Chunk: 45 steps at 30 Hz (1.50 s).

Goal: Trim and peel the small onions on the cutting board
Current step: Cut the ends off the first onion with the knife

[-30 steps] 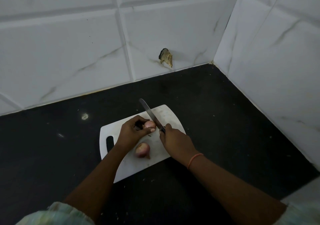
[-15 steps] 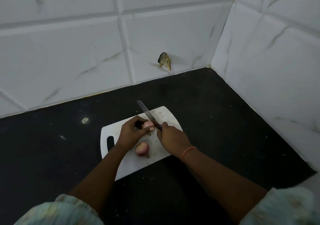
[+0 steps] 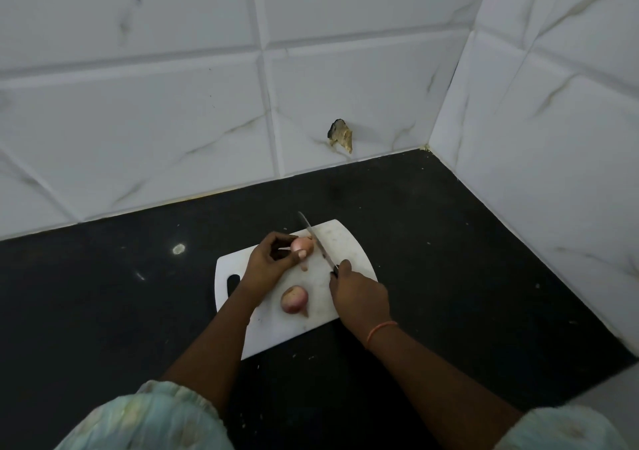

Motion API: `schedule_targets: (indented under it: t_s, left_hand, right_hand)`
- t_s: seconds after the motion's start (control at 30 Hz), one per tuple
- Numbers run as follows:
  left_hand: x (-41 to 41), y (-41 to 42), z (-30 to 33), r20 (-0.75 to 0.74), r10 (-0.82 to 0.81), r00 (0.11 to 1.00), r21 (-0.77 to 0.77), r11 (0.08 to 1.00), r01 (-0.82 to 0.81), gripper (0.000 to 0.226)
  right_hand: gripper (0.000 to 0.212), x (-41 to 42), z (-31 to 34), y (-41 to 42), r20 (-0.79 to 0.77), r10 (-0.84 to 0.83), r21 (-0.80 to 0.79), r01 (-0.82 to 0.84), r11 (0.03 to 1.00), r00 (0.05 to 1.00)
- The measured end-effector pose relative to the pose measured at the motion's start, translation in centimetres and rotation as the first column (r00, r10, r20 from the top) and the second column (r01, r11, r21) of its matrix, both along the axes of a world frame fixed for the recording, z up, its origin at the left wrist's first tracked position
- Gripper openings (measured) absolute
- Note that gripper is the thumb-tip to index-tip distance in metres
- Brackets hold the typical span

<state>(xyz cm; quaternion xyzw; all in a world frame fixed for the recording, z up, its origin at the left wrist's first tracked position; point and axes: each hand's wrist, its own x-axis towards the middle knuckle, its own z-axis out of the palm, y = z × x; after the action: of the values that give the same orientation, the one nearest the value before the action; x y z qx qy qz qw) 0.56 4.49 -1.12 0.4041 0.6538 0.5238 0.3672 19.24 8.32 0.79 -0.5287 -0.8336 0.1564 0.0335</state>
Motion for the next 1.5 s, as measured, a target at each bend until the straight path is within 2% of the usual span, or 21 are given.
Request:
schedule_targets:
  t_s: [0.1, 0.27, 0.6, 0.7, 0.8, 0.87, 0.97, 1.1, 1.3, 1.4, 1.5]
  left_hand:
    - [0.0, -0.2, -0.2, 0.020, -0.011, 1.000, 0.004, 1.000, 0.011, 0.050]
    - [0.0, -0.4, -0.1, 0.005, 0.011, 1.000, 0.035, 0.999, -0.011, 0.047]
    - [0.0, -0.3, -0.6, 0.015, -0.036, 0.999, 0.059, 0.998, 0.035, 0.051]
    - [-0.1, -0.3, -0.9, 0.014, -0.045, 0.999, 0.078, 0.996, 0.044, 0.050]
    - [0.0, -0.4, -0.8, 0.011, -0.041, 0.999, 0.091, 0.995, 0.040, 0.048]
    - [0.2, -0.4, -0.9, 0.003, -0.036, 0.999, 0.121, 0.992, 0.035, 0.047]
    - [0.3, -0.3, -1.0, -0.034, -0.027, 0.999, 0.134, 0.990, 0.031, 0.047]
    - [0.2, -0.2, -1.2, -0.058, -0.029, 0.998, 0.108, 0.994, 0.036, 0.044]
    - [0.2, 0.1, -1.4, -0.090, -0.039, 0.995, 0.079, 0.996, 0.047, 0.044]
    - [0.1, 0.1, -1.4, -0.098, -0.042, 0.994, 0.078, 0.996, 0.050, 0.043]
    - [0.1, 0.0, -1.3, -0.105, -0.042, 0.994, 0.077, 0.996, 0.050, 0.044]
  right_hand:
    - [0.032, 2.0, 0.0, 0.3, 0.004, -0.061, 0.039, 0.061, 0.997, 0.998]
    - [0.032, 4.5, -0.4, 0.4, -0.079, -0.066, 0.138, 0.076, 0.988, 0.995]
    - [0.026, 3.1, -0.6, 0.8, -0.092, -0.069, 0.144, 0.082, 0.986, 0.993]
    - [0.028, 1.6, 0.1, 1.6, -0.222, -0.003, 0.204, 0.050, 0.978, 0.975]
    - [0.026, -0.9, 1.2, 2.4, -0.519, 0.108, 0.068, -0.085, 0.994, 0.848]
    - [0.024, -2.6, 1.5, 2.7, -0.634, 0.130, -0.014, -0.179, 0.984, 0.762]
    - [0.017, -4.3, 1.0, 2.8, -0.623, 0.159, -0.003, -0.205, 0.979, 0.766]
    - [0.006, -4.8, 0.5, 3.2, -0.643, 0.070, -0.015, -0.104, 0.994, 0.762]
    - [0.009, -5.2, 0.2, 3.2, -0.645, -0.087, -0.184, -0.044, 0.982, 0.760]
    - [0.009, -5.6, 0.2, 3.3, -0.637, -0.240, -0.352, 0.000, 0.936, 0.732]
    - [0.010, -5.9, 0.2, 3.4, -0.617, -0.326, -0.440, 0.030, 0.897, 0.716]
